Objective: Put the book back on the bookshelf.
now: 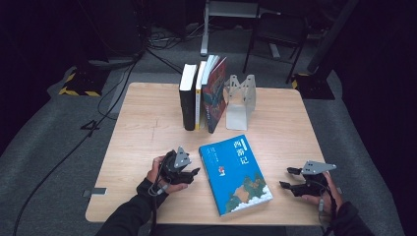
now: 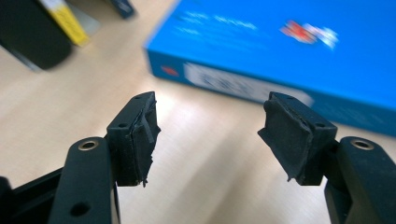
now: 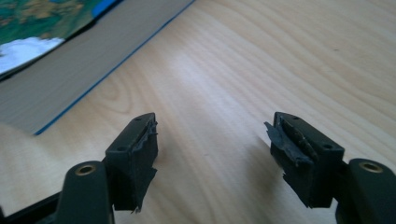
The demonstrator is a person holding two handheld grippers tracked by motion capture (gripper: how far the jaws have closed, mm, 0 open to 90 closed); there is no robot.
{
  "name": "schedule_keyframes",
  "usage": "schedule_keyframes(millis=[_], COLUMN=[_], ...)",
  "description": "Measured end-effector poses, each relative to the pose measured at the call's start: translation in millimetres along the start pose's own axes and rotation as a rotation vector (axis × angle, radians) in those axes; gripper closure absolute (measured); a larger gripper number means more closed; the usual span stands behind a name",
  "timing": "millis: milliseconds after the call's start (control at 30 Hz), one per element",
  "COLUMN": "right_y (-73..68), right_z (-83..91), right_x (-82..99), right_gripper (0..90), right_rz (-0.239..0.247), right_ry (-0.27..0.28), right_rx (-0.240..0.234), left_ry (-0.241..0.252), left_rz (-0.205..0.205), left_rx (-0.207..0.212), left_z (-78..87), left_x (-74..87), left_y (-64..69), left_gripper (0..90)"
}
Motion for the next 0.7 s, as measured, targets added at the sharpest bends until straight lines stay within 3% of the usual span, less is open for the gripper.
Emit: schedule_keyframes(millis=[267, 333, 467, 567, 700], right_y=[-24.0, -31.8, -44.8, -59.1, -66.0], right_z=[-2.0, -2.6, -3.4, -2.7, -3.2], right_x=[-2.7, -3.3, -5.1, -6.9, -10.1], right_gripper=[31.3, 30.8, 31.1, 31.4, 32.0], right_rz=[0.054, 0.068, 0.092, 0.121, 0.136], right_ry=[-0.028, -0.032, -0.044, -0.052, -0.041], right_rx=[-0.103, -0.131, -0.189, -0.271, -0.275], left_ry=[-0.017, -0.032, -0.038, -0.053, -0.058], left_rz=[0.017, -0.002, 0.003, 0.015, 0.022], left_rx=[0.074, 0.080, 0.081, 0.074, 0.072], left_z=[10.2, 9.1, 2.5, -6.7, -16.6], left_x=[13.3, 16.3, 19.3, 20.3, 19.2], left_y=[24.9, 28.0, 25.9, 21.8, 17.6], left_gripper=[30.5, 29.5, 29.3, 30.5, 30.0])
Point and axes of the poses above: each handheld gripper's, and its own axes: z roughly backward along the jaws, x roughly out of its underside, y roughly to its right, the point moved 6 cm from there along -z, roughly forward along the jaws, and after that the axes turned 13 degrees about y, right-handed, at the moved point
